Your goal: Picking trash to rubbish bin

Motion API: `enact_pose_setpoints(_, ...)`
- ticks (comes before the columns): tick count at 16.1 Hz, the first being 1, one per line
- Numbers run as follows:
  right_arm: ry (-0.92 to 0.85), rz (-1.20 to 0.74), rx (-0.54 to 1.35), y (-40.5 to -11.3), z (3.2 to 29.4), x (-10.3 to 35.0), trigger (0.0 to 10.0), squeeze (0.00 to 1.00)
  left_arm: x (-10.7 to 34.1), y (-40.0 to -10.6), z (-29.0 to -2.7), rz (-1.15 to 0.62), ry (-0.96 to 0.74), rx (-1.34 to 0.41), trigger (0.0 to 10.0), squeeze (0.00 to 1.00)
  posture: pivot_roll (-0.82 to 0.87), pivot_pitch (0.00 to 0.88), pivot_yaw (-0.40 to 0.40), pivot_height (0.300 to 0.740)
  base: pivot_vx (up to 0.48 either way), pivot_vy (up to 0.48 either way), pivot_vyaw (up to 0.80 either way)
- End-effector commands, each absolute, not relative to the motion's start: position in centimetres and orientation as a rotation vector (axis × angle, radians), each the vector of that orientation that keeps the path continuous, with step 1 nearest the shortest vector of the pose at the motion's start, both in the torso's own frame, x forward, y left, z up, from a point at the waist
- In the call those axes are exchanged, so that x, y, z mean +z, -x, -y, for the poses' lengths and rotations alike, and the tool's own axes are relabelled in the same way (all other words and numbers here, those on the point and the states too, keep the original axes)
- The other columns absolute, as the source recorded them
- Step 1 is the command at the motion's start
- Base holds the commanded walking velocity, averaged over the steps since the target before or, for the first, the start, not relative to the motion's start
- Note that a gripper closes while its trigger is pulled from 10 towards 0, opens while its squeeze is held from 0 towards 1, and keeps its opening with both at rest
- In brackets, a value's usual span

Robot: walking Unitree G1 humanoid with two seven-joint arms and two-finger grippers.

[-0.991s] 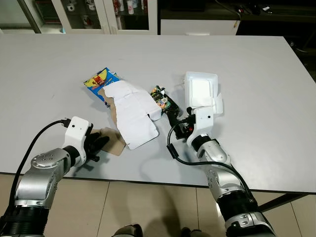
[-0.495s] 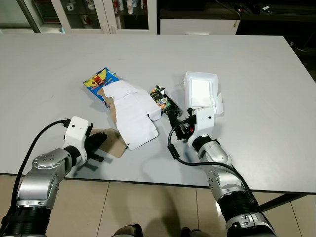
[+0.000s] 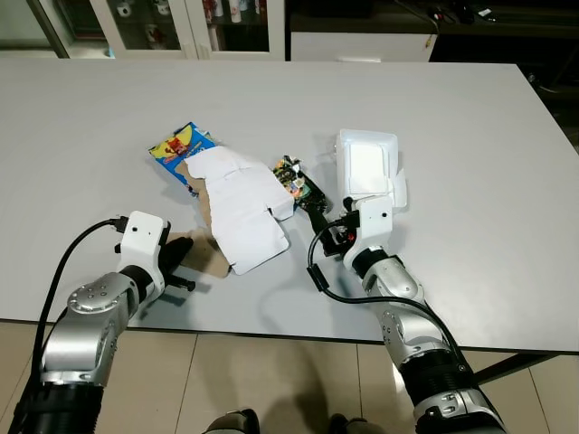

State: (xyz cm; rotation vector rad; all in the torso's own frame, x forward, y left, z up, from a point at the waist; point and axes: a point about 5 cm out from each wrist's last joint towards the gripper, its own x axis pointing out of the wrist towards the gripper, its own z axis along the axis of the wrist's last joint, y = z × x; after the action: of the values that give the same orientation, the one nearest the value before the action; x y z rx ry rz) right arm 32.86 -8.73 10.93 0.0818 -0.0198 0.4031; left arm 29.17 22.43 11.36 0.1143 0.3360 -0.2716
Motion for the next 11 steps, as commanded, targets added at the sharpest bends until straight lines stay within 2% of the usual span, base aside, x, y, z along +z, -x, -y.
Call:
enact_pose_setpoints(1, -0.084, 0.022, 0.414, -32.7, 8.6, 11.1, 10.0, 0.0, 11.7, -28.9, -22.9, -0.312, -0.121, -0.234, 0.0, 0.0, 0.0, 0.147, 0.032, 0.74, 0.0, 0.0, 0.0)
enact_pose_setpoints(11, -0.084, 0.021, 0.413, -32.8, 8.6, 11.1, 10.0, 0.0, 14.5, -29.5, -22.8, -0.168, -0.146, -0.133, 0.0, 0.0, 0.0, 0.147, 0.033, 0.74, 0.0, 0.0, 0.0)
